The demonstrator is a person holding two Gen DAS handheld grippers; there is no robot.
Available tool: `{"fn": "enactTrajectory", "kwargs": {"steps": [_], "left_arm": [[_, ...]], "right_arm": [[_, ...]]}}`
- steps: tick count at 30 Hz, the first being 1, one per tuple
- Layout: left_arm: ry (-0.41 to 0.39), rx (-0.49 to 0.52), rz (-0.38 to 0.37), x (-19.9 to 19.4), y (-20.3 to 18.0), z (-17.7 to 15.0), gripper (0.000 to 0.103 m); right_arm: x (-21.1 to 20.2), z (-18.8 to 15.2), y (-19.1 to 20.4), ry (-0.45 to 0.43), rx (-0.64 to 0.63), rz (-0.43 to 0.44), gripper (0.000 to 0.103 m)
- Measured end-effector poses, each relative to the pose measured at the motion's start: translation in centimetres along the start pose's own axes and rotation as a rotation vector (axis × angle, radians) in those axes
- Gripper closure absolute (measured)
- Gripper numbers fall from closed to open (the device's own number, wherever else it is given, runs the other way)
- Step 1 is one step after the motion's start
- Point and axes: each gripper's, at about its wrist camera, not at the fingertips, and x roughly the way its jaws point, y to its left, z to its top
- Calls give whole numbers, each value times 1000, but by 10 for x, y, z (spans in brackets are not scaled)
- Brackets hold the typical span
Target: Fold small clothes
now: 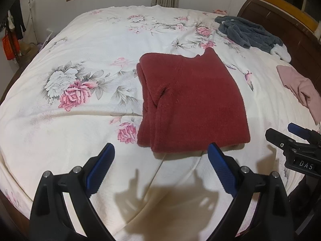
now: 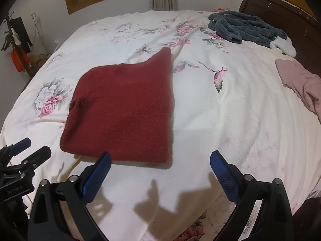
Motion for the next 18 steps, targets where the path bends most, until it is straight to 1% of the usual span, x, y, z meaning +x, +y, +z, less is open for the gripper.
{"fn": "enactTrajectory", "kwargs": {"steps": [7,10,15,18], "left_arm": [[-2,2,2,1,0,0,10],[-3,1,3,2,1,0,10],[-5,6,1,2,0,0,10],[-8,12,3,1,-3,1,10]], "right_arm": [[2,1,-2,-15,6,-13,4],[3,2,-4,-7,7,-12,4],[4,1,-4,-4,3,-34,4],[4,1,-5,0,9,-28,4]]}}
